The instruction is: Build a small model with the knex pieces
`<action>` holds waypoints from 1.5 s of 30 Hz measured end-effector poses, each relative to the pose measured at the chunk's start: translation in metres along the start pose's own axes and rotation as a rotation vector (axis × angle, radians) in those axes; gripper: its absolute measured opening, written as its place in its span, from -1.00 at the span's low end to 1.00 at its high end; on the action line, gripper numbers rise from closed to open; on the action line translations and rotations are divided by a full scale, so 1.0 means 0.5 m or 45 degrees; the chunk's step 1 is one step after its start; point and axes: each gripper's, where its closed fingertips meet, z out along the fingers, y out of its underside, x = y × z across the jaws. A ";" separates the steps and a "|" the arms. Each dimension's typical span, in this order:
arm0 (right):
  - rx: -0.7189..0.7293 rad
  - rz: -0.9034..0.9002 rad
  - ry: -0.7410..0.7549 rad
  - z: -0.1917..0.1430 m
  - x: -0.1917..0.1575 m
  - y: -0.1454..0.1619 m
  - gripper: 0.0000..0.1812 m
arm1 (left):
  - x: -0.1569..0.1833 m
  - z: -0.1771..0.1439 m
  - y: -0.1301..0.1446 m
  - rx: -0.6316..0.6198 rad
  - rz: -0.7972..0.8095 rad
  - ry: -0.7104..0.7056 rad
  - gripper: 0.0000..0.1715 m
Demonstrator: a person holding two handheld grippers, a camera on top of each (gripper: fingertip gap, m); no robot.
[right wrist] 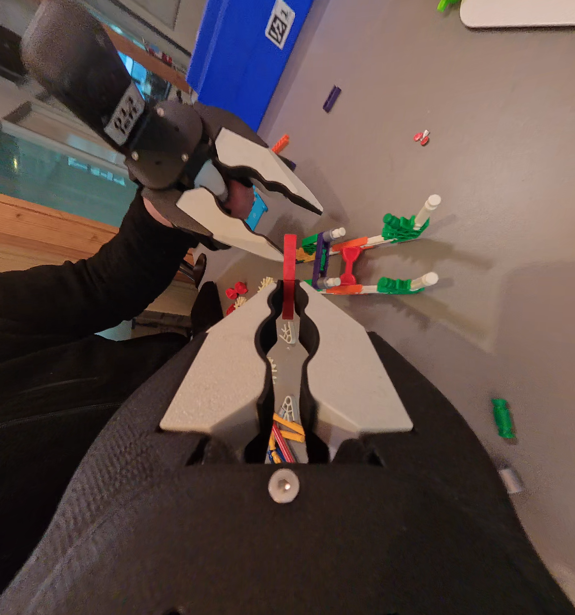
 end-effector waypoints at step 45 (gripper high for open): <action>-0.137 -0.612 0.498 0.016 0.015 -0.080 -0.62 | -0.018 -0.053 -0.117 0.429 -0.511 0.626 -0.96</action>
